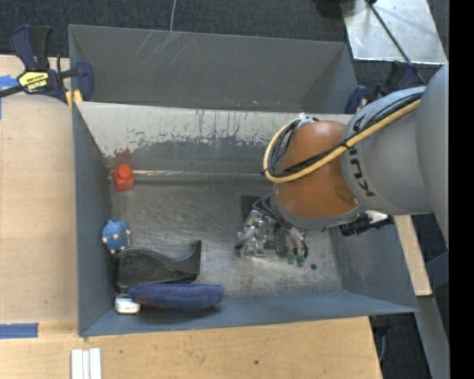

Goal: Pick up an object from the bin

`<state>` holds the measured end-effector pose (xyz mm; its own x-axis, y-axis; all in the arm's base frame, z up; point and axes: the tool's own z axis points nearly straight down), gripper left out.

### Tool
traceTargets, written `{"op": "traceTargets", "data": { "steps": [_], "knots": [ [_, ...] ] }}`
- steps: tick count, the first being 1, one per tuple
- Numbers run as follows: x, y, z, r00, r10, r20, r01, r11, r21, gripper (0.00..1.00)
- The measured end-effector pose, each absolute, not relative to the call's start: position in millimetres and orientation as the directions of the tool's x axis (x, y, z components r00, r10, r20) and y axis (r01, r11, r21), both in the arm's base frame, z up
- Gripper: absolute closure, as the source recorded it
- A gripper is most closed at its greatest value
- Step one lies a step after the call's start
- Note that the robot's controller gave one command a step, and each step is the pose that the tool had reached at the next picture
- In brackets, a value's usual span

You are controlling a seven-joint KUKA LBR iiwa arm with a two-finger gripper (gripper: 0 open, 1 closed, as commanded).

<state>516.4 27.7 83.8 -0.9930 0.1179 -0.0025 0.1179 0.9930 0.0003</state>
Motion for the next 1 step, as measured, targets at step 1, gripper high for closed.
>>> {"op": "traceTargets", "data": {
  "steps": [1],
  "knots": [
    [538.4,21.4,204.5,-0.999,0.053,-0.012,0.053,0.999,0.000,1.00]
  ]
}}
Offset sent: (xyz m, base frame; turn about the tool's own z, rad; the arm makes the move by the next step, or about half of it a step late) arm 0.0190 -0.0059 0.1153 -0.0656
